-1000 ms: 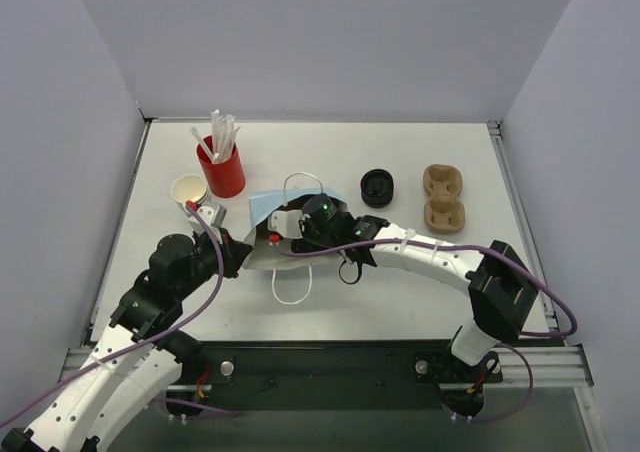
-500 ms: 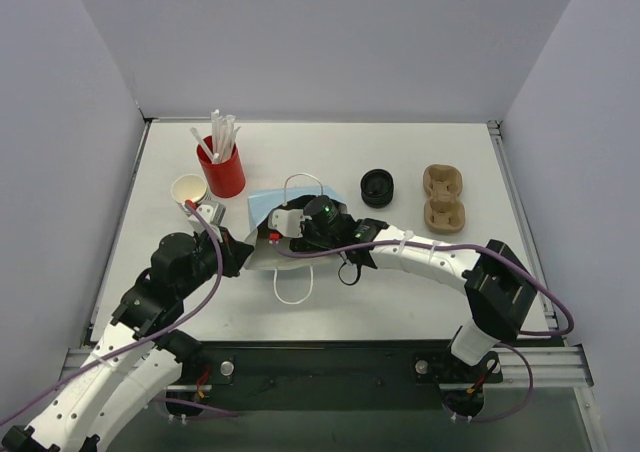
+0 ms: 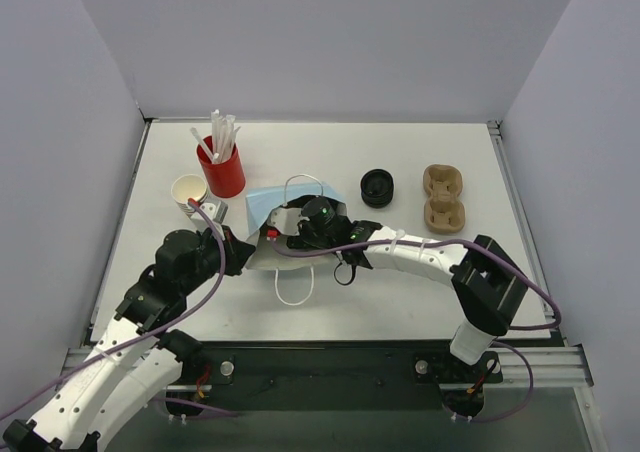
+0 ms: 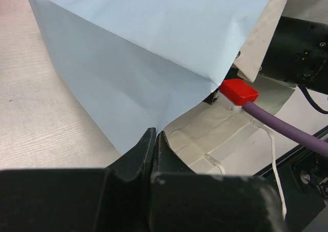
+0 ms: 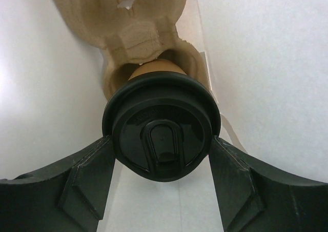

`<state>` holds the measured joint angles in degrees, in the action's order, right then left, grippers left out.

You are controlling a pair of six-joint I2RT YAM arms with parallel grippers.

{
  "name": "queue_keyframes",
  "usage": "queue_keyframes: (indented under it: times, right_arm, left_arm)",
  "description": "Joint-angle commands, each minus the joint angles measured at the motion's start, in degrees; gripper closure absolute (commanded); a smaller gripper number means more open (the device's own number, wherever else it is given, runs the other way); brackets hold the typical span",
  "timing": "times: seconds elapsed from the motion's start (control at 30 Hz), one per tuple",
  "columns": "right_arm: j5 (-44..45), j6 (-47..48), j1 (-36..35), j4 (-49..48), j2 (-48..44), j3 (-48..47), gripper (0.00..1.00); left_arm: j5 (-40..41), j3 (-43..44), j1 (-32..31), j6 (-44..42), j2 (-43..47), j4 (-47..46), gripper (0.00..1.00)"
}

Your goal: Pack the takeout coffee

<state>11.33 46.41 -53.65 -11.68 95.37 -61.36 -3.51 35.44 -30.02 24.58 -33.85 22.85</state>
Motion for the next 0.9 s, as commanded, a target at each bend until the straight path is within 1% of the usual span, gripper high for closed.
queue_keyframes:
  times: [0.0,0.23,0.37,0.53,0.6,0.7,0.87]
  right_arm:
    - [2.9,-2.3,1.2,-2.5,1.7,1.1,0.62]
    - [4.4,-3.6,1.4,-4.0,2.5,1.3,0.59]
    - [3.1,-3.5,1.6,-4.9,2.6,1.8,0.59]
    - [5.5,-4.5,1.6,-5.4,4.0,0.8,0.52]
    - [5.5,-5.0,1.8,-5.1,4.1,0.5,0.52]
    - [5.5,-5.9,1.9,-4.5,4.5,-0.5,0.55]
    - [5.8,-7.7,2.1,-4.5,5.4,-1.7,0.55]
  left_arm:
    - [-0.6,0.4,-0.1,0.9,0.0,-1.6,1.00]
    - [-0.4,0.7,-0.1,1.4,-0.9,-1.6,1.00]
    - [-0.4,0.9,-0.1,1.4,-0.9,-1.4,1.00]
    - [-0.4,1.0,-0.1,1.3,-1.0,-1.2,1.00]
    - [-0.4,1.0,-0.1,1.3,-1.0,-1.2,1.00]
    - [-0.5,1.0,-0.1,1.2,-0.9,-1.2,1.00]
    - [-0.8,0.7,-0.1,1.2,-1.0,-1.1,1.00]
